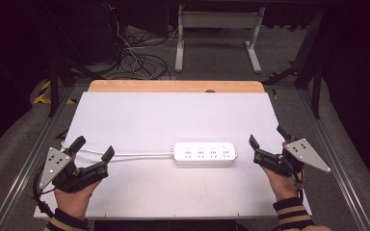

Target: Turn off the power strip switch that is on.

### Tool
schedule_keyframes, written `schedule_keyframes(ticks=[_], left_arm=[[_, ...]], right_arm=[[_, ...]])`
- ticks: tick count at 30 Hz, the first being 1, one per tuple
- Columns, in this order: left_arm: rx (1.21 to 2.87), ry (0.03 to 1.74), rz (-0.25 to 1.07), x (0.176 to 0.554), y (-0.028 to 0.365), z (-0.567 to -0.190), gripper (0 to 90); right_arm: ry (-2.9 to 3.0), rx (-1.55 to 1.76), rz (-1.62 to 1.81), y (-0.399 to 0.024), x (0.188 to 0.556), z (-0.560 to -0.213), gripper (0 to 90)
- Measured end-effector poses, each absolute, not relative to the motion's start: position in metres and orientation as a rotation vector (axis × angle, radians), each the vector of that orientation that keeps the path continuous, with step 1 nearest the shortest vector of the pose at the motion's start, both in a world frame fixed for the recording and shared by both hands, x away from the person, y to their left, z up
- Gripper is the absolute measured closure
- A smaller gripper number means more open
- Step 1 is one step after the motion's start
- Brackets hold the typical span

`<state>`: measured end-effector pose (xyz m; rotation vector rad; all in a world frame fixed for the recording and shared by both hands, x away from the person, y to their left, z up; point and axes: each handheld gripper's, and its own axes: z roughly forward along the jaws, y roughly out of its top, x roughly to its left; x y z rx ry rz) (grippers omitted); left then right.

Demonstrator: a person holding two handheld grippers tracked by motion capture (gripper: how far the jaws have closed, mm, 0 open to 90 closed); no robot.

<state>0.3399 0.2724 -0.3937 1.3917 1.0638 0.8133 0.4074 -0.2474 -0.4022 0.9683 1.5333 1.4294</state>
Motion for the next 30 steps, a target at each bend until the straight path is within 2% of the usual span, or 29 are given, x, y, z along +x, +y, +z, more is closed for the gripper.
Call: schedule_keyframes(ticks=[30], left_arm=[[1.387,1.069,0.832,0.3356,0.2759,-0.3930,4.6]], right_arm=[[1.571,0.941,1.435,-0.2389,0.4115,-0.4025,7.4]])
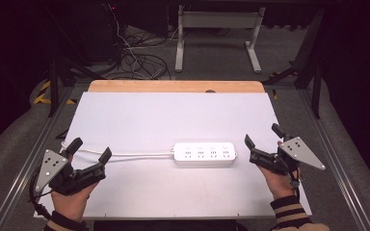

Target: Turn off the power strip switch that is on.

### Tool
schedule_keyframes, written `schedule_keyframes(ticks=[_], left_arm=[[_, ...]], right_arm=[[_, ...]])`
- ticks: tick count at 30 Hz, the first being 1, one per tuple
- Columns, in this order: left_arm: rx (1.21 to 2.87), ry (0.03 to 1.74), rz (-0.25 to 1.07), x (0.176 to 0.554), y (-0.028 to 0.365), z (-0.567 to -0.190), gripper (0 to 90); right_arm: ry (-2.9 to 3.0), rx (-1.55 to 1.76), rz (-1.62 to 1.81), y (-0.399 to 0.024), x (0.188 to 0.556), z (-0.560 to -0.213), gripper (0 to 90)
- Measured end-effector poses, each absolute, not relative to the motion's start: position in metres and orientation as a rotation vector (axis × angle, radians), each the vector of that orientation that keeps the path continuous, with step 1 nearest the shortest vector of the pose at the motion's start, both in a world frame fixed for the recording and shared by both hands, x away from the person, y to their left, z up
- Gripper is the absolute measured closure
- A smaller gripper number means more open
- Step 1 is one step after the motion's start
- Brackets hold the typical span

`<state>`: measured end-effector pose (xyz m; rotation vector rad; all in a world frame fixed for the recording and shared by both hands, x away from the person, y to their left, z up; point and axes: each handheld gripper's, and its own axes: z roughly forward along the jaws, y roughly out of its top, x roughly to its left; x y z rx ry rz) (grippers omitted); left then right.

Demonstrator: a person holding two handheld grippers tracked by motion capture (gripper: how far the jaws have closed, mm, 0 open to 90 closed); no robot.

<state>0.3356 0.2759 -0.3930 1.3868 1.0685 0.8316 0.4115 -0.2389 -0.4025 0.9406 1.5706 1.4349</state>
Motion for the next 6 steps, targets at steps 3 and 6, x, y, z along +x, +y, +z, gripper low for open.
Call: schedule_keyframes(ticks=[3,6], left_arm=[[1.384,1.073,0.832,0.3362,0.2769,-0.3930,4.6],[1.388,1.076,0.828,0.3372,0.2767,-0.3937,4.6]], right_arm=[[1.576,0.937,1.436,-0.2381,0.4132,-0.4032,7.5],[1.584,0.940,1.427,-0.2373,0.4146,-0.4038,7.5]])
